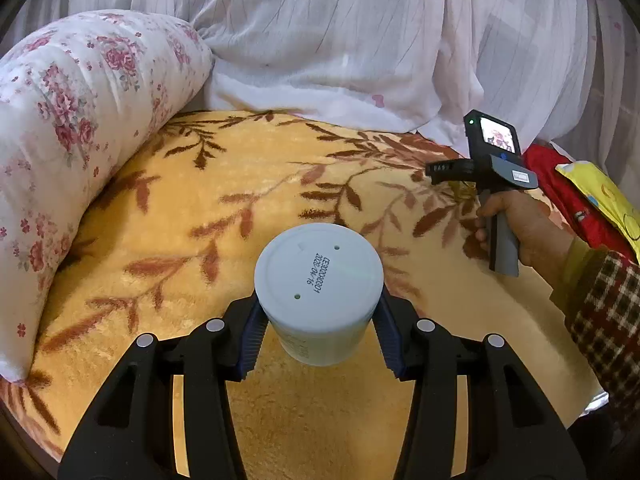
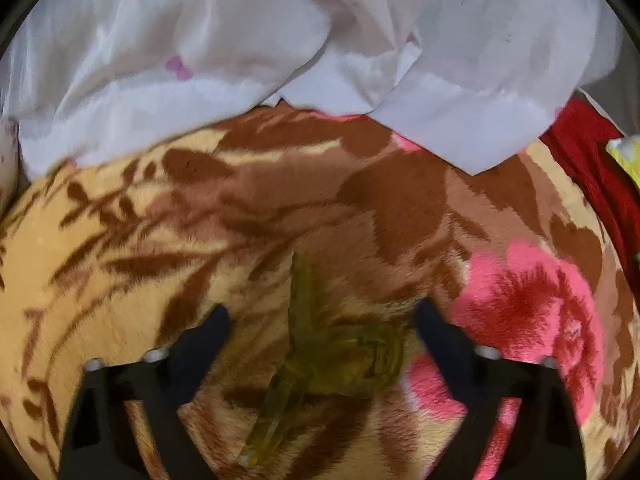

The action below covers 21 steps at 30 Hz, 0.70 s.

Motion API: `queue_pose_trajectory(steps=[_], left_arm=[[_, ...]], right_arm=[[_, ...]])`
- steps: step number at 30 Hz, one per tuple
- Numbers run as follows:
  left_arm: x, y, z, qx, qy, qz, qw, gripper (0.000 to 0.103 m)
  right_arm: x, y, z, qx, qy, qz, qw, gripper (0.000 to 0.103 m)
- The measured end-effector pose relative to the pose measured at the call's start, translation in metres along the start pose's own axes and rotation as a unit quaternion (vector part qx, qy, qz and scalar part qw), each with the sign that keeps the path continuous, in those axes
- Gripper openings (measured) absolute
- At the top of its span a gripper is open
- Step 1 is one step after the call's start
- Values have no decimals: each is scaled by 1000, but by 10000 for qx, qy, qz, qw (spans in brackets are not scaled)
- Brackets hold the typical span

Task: Collect trash
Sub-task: 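Grasp the yellow hair clip with the right tool while the left tool holds the jar, then carry jar and hair clip to the orange bin and open both tools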

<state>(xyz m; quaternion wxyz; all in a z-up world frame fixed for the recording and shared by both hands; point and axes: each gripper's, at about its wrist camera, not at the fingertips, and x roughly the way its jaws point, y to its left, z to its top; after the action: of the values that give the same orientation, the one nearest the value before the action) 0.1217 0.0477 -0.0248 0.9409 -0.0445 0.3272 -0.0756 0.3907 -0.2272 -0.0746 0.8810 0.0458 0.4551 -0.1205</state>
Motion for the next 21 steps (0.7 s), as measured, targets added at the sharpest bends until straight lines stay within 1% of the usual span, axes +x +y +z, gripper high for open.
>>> queue_pose_trajectory(steps=[1,3,4,6,9,13,16,21], left_arm=[[0,0,0,-12,-1,-7,10000,47],[-2,0,-1,-27,-6,-23,10000,47],[-4,0,-2,-31,-14,-32,10000,47],[-6,-1,-4,-34,-2,-54,10000,47],[-12,-4,-7,-31,7,-110,9999,47],[-23,-11,-15,23,25,-159,9999,47],[-33,-16,-22,34,76,-221,9997,47],[-56,-28,-42,183,162,-332,9991,47]], right_arm=[[-2,1,-1,-118,-22,-29,9999,45],[-14,2,-2,-280,-135,7,9995,44],[-20,1,-4,-304,-169,90,9994,44],[-44,-1,-12,-380,-387,312,9980,44],[-78,-3,-28,-509,-598,581,9952,44],[-126,1,-60,-729,-782,980,9894,44],[-156,4,-85,-873,-884,1193,9851,44],[-213,-6,-143,-911,-1001,1719,9758,44]])
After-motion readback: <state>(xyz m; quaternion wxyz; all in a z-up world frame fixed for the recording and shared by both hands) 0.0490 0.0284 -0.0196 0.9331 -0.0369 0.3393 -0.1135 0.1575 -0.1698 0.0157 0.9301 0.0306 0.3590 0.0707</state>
